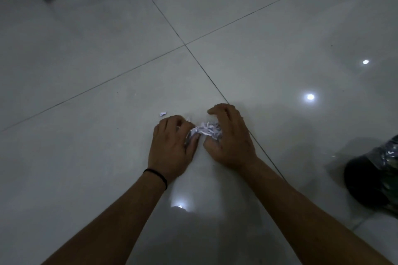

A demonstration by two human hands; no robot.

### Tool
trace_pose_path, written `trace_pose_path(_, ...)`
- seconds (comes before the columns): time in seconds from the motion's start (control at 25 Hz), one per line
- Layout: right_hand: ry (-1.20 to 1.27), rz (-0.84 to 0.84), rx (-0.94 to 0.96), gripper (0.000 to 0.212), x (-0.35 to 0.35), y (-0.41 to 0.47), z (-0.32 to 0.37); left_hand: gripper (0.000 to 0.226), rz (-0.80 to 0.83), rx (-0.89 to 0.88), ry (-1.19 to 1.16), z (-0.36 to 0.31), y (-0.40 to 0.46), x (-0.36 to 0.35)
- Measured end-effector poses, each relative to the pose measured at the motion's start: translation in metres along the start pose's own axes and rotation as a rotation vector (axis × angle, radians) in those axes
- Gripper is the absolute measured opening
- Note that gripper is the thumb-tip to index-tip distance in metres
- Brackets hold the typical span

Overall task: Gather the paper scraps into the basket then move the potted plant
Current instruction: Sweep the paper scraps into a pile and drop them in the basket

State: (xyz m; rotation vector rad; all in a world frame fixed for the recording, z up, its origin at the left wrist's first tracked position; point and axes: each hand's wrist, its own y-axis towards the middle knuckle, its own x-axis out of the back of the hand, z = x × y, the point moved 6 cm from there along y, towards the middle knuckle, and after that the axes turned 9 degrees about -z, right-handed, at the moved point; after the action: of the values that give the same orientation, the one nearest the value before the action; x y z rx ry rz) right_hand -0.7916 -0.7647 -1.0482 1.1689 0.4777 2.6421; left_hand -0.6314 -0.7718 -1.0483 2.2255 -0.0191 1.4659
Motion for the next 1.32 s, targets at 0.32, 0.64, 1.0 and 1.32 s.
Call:
trace_pose_path(0.32,-0.319,-0.078,-0.225,0.102,0.015,-0.012,-0.011,0.016,-0.002,0.048,0.092,0.003,-0.002,0.000)
trace_pose_path(0.64,-0.117,0.191,0.009,0.122,-0.006,-0.020,-0.012,0.081,0.025,0.154,-0.004,0.013,-0.001,0.009)
trace_pose_path(1.0,-0.123,0.234,0.252,0.082,-0.039,-0.012,0.020,0.029,0.025,-0.047,0.043,0.011,0.001,0.002)
trace_pose_path(1.32,-0.273,0.142,0.346,0.017,-0.032,-0.009,0.032,0.029,0.090,-0.115,0.138,0.003,0.000,0.006)
